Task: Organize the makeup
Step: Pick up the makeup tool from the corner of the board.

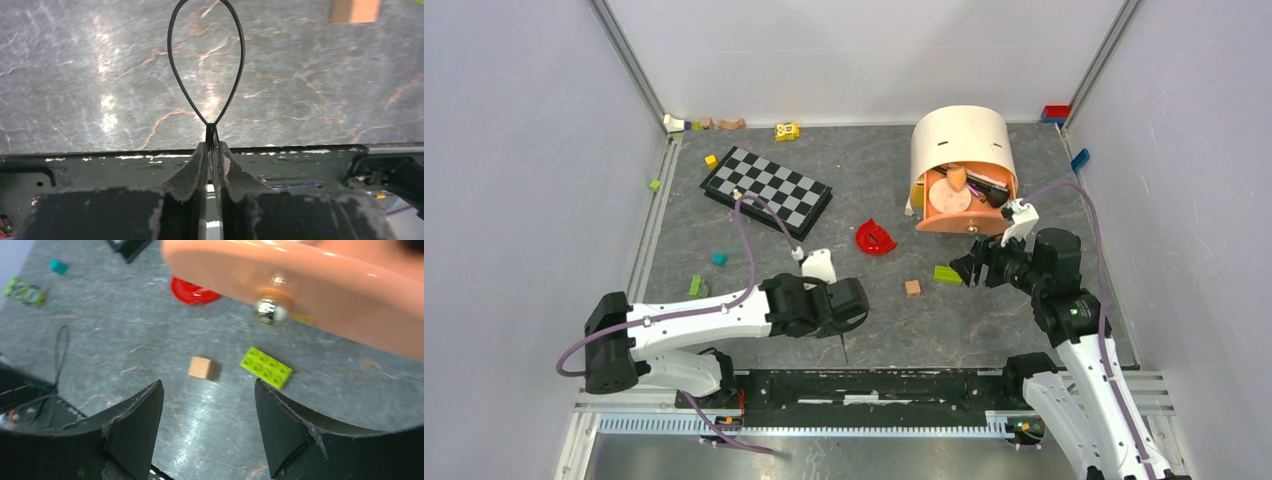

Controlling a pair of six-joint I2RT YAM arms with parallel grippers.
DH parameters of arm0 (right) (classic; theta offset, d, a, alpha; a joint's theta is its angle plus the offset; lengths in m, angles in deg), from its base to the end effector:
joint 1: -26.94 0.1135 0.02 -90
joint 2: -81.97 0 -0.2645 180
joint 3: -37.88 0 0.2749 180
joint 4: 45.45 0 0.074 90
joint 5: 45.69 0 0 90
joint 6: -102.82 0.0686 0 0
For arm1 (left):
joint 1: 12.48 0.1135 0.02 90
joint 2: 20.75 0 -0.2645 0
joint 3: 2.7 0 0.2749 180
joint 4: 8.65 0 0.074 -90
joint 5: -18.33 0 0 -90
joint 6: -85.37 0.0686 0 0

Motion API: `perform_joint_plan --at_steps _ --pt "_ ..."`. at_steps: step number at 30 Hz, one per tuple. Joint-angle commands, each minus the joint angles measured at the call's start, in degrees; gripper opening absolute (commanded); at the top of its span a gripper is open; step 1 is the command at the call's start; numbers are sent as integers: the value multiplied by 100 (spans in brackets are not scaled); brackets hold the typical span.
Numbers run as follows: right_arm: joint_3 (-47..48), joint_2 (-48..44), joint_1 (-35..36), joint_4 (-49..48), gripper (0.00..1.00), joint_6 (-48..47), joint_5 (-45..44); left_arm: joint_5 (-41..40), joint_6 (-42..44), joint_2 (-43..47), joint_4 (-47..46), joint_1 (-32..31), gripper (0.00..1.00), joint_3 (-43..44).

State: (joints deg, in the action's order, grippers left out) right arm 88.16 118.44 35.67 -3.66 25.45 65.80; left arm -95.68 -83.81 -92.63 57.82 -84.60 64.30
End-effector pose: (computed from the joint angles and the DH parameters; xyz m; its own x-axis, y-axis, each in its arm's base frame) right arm 0.1899 0.0546 0.2717 -0.5533 0.1209 -0.8242 -0.3484 0.8651 0.3608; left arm 0.1050 -0.2344 0.2120 -0.8693 -0.2278 -0.4387 -0.1300 0.9616 -0.2417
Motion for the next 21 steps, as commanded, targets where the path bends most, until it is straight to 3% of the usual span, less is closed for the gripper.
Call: perform_joint_plan --at_steps 1,10,12,16,21 --pt "-130 -236 7 -583 74 185 1296 -440 773 -328 19 -9 4 914" --pt "-295 -436 10 -1257 75 515 1962 -403 1839 -1003 -62 398 4 2734" --pt "32 -479 6 -917 74 336 1400 -334 2179 -1142 -183 557 4 3077" --pt "722 -867 10 -214 74 99 -705 -91 3147 -1614 -419 874 4 3959" --pt "1090 -1227 10 48 76 -185 -1787 73 4234 -2467 -291 963 2 5420"
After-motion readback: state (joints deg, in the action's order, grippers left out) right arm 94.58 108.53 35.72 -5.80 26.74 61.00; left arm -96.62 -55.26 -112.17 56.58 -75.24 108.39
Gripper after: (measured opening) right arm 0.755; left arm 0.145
